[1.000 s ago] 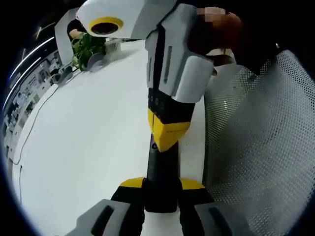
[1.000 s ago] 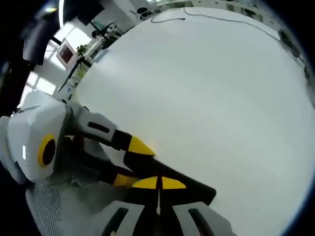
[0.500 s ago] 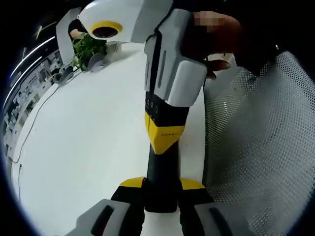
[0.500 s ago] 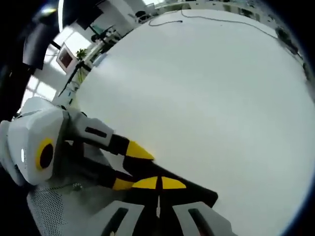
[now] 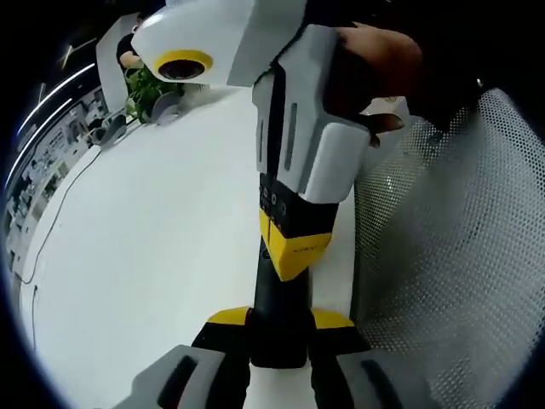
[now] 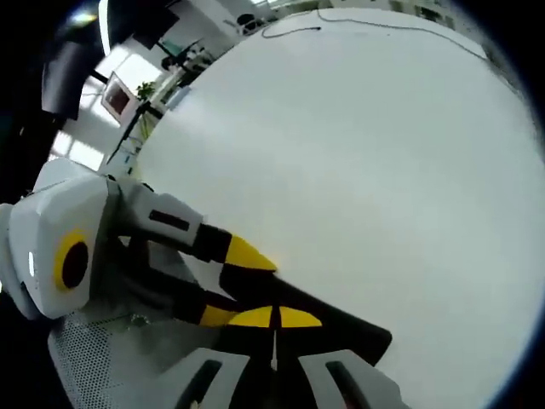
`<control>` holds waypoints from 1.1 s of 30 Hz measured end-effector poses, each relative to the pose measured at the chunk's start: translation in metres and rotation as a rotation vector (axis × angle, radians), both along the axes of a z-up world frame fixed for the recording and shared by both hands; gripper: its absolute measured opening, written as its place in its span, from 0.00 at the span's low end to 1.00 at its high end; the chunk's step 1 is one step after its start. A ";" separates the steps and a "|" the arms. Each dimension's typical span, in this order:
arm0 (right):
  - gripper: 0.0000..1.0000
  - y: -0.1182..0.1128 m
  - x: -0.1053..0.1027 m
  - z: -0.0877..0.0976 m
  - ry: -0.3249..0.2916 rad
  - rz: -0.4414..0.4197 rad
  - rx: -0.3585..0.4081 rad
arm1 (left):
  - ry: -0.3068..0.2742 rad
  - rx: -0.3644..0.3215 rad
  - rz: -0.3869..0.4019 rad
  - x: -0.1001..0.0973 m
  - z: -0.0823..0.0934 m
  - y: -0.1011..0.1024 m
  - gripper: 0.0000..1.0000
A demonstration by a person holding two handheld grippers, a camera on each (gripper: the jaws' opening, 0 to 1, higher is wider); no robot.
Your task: Press the specified remote control buttons in sequence, fully releasing each button before pressing the next.
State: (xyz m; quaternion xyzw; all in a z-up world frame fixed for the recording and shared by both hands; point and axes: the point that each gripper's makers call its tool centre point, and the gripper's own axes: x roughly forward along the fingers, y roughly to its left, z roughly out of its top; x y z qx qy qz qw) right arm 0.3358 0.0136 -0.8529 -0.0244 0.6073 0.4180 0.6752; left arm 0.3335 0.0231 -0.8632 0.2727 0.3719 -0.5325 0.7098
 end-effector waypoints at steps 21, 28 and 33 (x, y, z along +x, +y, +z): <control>0.00 -0.005 0.003 0.001 0.083 -0.102 0.044 | -0.005 -0.008 0.002 0.000 0.000 0.000 0.25; 0.00 0.006 0.001 0.006 0.098 -0.103 0.108 | -0.003 -0.005 0.001 0.000 0.000 0.000 0.25; 0.00 0.005 -0.002 0.000 0.092 -0.075 0.082 | -0.003 -0.003 -0.001 0.000 0.000 0.000 0.25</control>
